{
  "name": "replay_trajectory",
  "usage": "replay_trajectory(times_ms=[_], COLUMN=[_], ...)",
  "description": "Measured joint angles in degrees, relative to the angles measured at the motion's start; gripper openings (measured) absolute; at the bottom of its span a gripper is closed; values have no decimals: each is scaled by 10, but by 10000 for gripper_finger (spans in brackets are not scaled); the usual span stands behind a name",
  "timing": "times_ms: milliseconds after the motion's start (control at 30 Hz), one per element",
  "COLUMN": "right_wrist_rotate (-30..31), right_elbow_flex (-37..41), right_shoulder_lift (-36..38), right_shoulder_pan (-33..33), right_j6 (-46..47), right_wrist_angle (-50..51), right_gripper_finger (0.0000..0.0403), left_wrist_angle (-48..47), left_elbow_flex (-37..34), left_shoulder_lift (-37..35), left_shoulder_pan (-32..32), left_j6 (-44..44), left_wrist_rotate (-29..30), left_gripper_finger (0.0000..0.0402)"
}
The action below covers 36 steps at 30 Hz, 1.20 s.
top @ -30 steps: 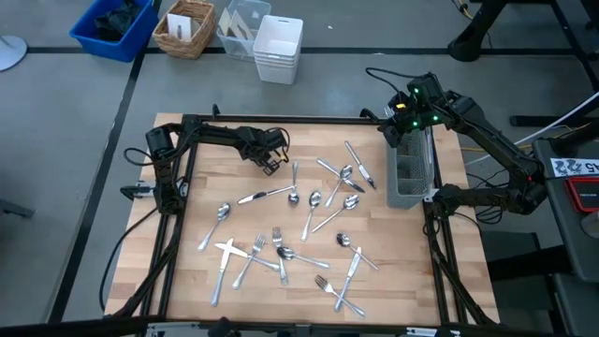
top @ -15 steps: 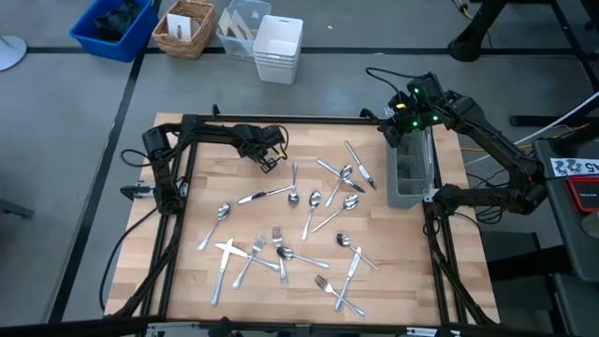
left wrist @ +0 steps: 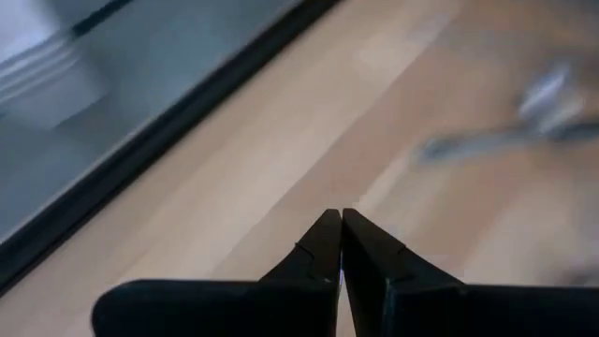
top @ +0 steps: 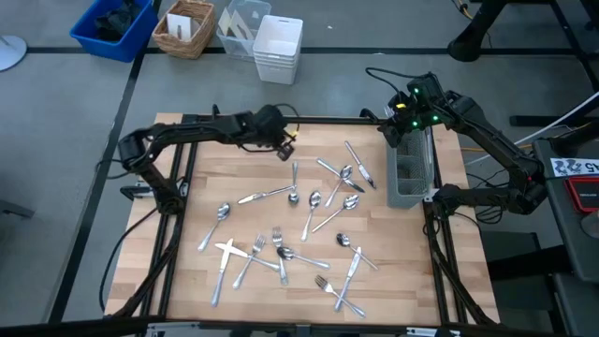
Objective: Sort silverware
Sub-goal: Put the fork into the left section of the utensil holder
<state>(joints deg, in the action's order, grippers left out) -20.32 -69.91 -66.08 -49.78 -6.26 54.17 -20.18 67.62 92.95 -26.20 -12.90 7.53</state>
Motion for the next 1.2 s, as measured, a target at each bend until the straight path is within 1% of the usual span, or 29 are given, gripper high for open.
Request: replay_trajectory(times_ms=[133, 200, 333, 500, 567, 700, 767, 833, 933, 1067, 1200], right_wrist_rotate=[-3, -3, -2, -2, -2, -1, 2, 7, 13, -25, -70], right_elbow_flex=[0, 0, 0, -12, -32, -85, -113, -135, -146, -141, -125], right_shoulder_lift=[0, 0, 0, 0, 0, 3, 4, 4, 4, 3, 3], right_shoulder_pan=[-1, -1, -1, -1, -1, -1, -1, -1, -1, -1, 0], right_j6=[0, 0, 0, -2, -9, -17, -17, -17, -10, -2, -31], right_wrist_angle=[0, -1, -5, -18, -18, -18, -19, -20, -10, 55, 82], right_gripper_finger=[101, 101, 101, 101, 101, 101, 101, 101, 101, 101, 101], left_wrist_angle=[143, 214, 329, 485, 549, 705, 763, 789, 794, 789, 791], left_elbow_flex=[5, 5, 5, 6, 6, 7, 17, 37, 74, 111, 125], left_shoulder_lift=[-1, 0, 6, 36, 53, 100, 129, 157, 191, 212, 213], left_shoulder_pan=[4, 7, 16, 34, 39, 43, 43, 45, 48, 49, 48], left_j6=[-21, -37, -60, -69, -74, -92, -103, -114, -127, -125, -130], left_wrist_rotate=[-97, -131, -140, -140, -140, -141, -140, -140, -154, -168, -168], left_gripper_finger=[0, 0, 0, 0, 0, 0, 0, 0, 0, 0, 0])
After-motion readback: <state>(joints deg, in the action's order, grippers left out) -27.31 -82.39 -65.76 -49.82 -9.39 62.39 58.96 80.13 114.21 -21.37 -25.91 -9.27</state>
